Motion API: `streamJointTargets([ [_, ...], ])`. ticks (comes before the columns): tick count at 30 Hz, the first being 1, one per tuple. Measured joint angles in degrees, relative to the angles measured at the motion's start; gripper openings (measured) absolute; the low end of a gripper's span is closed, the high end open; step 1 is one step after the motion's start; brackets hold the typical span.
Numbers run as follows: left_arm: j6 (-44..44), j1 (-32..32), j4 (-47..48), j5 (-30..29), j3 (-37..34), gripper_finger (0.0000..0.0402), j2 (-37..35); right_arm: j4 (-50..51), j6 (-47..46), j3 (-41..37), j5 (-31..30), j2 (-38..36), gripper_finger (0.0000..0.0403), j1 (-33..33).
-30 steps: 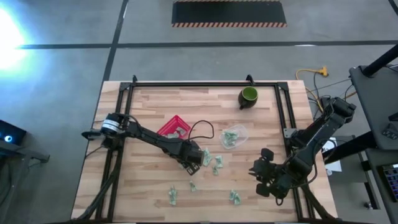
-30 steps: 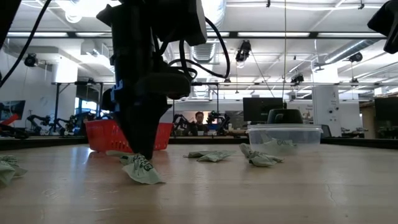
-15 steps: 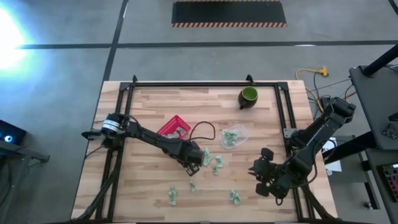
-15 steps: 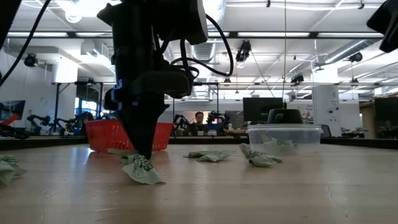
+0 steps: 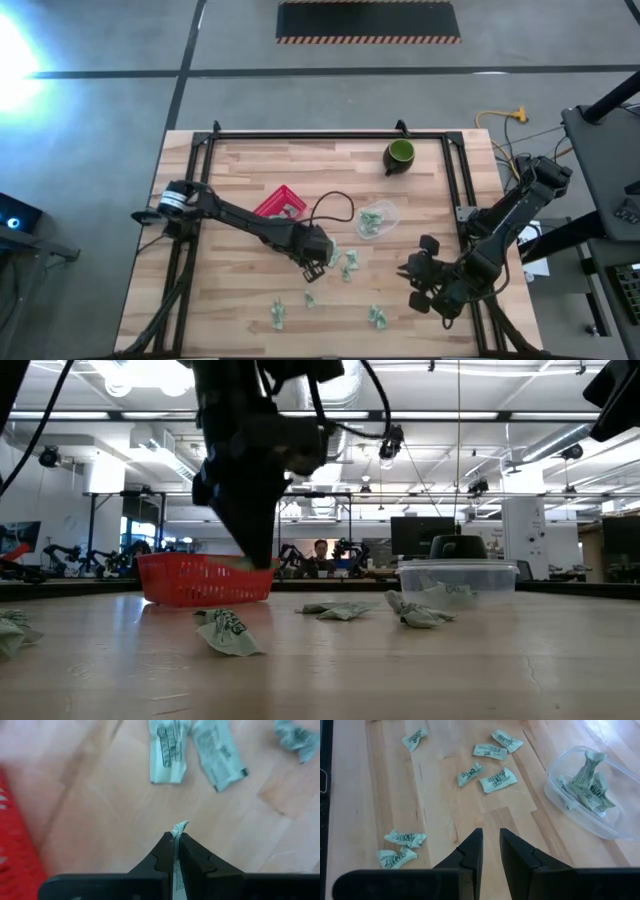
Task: Pick and place items into bin
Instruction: Put the stevia packet into the red bin
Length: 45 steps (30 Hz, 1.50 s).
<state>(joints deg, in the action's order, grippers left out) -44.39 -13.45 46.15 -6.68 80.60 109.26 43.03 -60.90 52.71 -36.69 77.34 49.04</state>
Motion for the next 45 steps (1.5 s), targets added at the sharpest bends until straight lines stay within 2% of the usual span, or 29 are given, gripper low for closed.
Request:
streamJointTargets([
  [10, 6.17, 2.84, 9.52, -9.35, 3.19, 0.0002, -4.82, -0.37, -0.44, 0.00, -1.04, 0.00, 0.0057, -1.21],
  [18, 15.77, 7.98, 15.39, -14.82, 2.69, 0.0002, -6.33, -1.51, -0.64, 0.00, -1.04, -0.02, 0.0056, -1.48],
  [22, 20.81, 11.45, 16.01, -15.16, 2.27, 0.0002, -6.24, -1.83, -1.00, 0.00, -1.04, 0.00, 0.0056, -1.46],
  [29, 24.72, 17.02, 15.79, -15.32, -0.33, 0.0002, -6.24, -1.84, -3.20, 0.00, -1.02, 0.00, 0.0056, -1.46],
  [36, 25.37, 18.78, 15.92, -15.15, -3.42, 0.0003, -6.24, -1.84, -3.24, 0.00, -1.02, 0.00, 0.0056, -1.46],
  [39, 25.78, 18.75, 15.80, -13.89, -3.55, 0.0020, -6.24, -1.82, -3.18, 0.00, -1.02, 0.00, 0.0056, -1.46],
  [45, 25.38, 18.75, 15.84, -13.57, -4.00, 0.0097, -6.28, -1.79, -3.00, 0.00, -1.04, 0.00, 0.0057, -1.46],
])
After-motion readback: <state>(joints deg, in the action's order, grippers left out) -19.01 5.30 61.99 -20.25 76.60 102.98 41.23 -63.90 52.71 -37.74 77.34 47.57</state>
